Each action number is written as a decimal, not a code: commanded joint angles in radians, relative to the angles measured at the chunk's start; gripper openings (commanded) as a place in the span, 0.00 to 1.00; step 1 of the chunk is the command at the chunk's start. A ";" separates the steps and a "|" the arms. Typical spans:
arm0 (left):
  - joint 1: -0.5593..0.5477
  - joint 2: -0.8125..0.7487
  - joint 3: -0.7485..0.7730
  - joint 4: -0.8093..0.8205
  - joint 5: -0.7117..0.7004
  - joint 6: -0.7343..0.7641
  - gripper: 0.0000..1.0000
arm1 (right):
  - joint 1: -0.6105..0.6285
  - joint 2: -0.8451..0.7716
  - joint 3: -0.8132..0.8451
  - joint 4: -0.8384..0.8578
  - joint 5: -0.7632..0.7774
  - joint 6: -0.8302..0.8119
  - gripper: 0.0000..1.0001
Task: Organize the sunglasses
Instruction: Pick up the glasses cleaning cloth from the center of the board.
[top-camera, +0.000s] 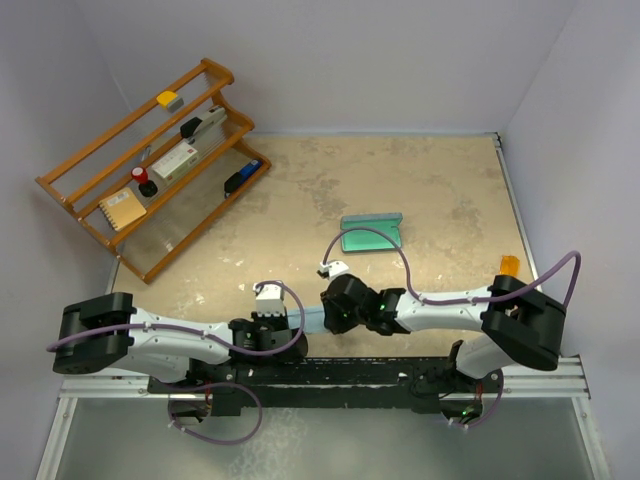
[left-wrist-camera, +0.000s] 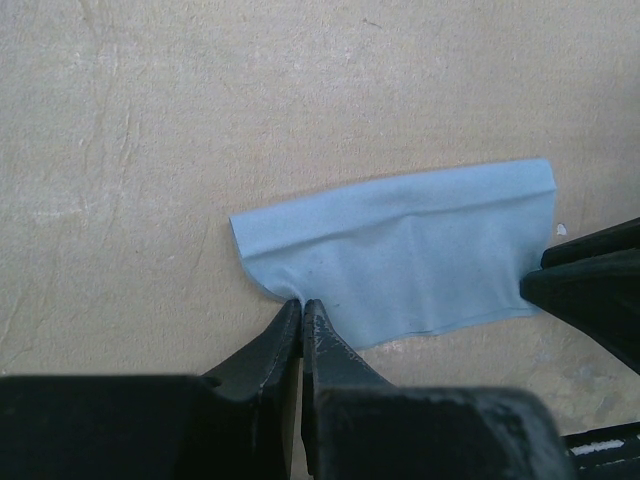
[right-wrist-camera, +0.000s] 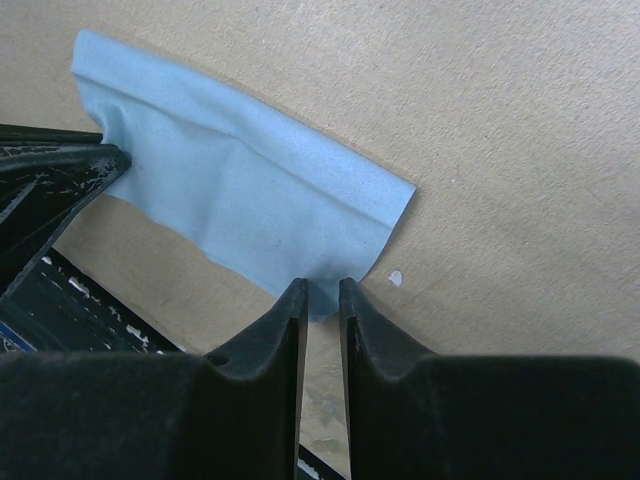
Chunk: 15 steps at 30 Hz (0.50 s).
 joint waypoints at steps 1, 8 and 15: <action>-0.006 -0.016 -0.018 -0.001 0.007 0.014 0.00 | 0.014 0.014 0.006 -0.025 0.004 -0.001 0.22; -0.006 -0.018 -0.025 0.007 0.010 0.009 0.00 | 0.020 0.016 0.001 -0.029 0.012 0.003 0.17; -0.005 -0.024 -0.029 0.006 0.012 0.008 0.00 | 0.034 0.023 0.015 -0.041 0.017 0.008 0.26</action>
